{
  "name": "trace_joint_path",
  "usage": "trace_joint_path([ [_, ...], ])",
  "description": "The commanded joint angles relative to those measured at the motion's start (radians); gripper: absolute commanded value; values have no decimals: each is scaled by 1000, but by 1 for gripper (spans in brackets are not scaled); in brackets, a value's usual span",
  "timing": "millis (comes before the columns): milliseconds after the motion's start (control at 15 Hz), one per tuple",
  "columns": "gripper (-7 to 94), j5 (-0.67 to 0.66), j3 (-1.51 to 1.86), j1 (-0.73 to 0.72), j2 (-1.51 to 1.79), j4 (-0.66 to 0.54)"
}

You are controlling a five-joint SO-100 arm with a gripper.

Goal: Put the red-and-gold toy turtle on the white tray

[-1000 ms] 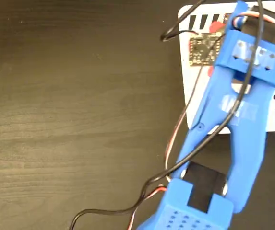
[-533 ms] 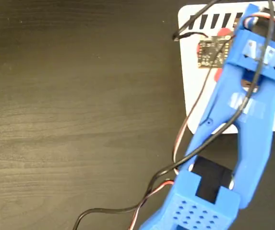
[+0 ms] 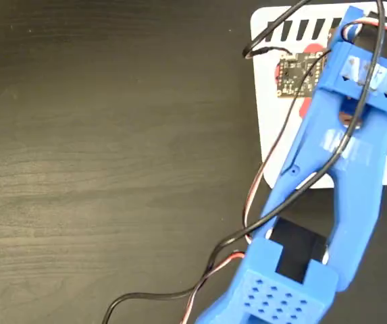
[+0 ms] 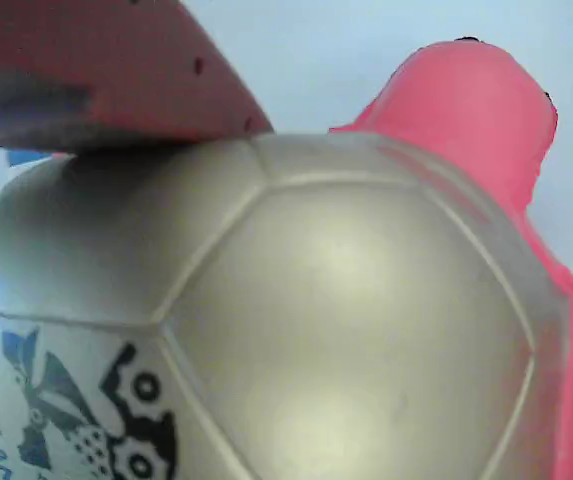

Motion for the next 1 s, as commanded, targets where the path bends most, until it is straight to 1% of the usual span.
trace_joint_path([
  [0, 0, -11, -11, 3, 51, -6],
  [67, 0, -11, -6, 3, 49, -8],
  [133, 10, -11, 0, 3, 49, -11],
  [200, 31, -26, 11, 3, 49, -14],
  [333, 48, -28, 20, 6, 51, -14],
  [400, 50, -28, 26, 6, 52, -14],
  [733, 51, -31, 40, 6, 52, -20],
  [800, 56, -31, 43, 8, 52, -20],
  [933, 58, -35, 48, 8, 49, -21],
])
